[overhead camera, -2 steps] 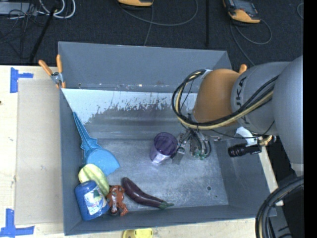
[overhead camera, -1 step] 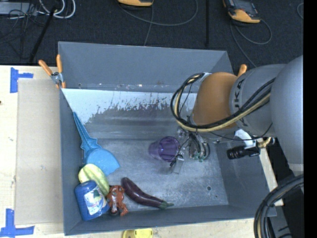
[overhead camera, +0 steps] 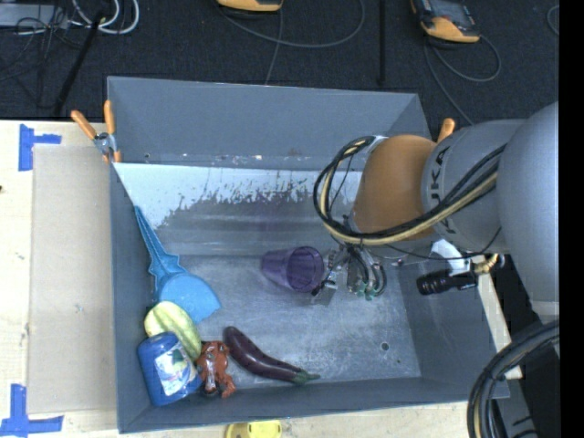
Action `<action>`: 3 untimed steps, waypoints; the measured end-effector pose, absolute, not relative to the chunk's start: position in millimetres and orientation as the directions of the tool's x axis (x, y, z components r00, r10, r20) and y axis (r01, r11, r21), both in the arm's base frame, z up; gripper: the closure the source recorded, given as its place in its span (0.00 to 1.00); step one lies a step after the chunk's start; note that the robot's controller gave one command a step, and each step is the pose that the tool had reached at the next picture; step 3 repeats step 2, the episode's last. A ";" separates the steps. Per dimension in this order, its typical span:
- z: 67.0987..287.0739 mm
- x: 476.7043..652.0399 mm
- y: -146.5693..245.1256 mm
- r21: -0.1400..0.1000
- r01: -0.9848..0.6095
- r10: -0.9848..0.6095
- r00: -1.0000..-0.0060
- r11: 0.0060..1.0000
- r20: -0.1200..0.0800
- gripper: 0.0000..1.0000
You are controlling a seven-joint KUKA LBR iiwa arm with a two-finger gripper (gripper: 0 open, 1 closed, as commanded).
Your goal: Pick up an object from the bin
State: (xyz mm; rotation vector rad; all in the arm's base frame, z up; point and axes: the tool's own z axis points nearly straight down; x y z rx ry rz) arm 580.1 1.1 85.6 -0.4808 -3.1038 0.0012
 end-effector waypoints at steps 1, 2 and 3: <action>85.5 580.1 1.4 -0.001 0.301 0.301 -0.954 0.954 0.001 0.00; 85.5 580.1 1.5 -0.001 0.300 0.300 -0.954 0.954 0.001 0.00; 85.5 580.1 1.5 -0.001 0.300 0.300 -0.954 0.954 0.001 0.00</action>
Offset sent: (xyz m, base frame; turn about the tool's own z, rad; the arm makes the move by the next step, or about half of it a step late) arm 0.0000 0.0000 0.0000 0.0000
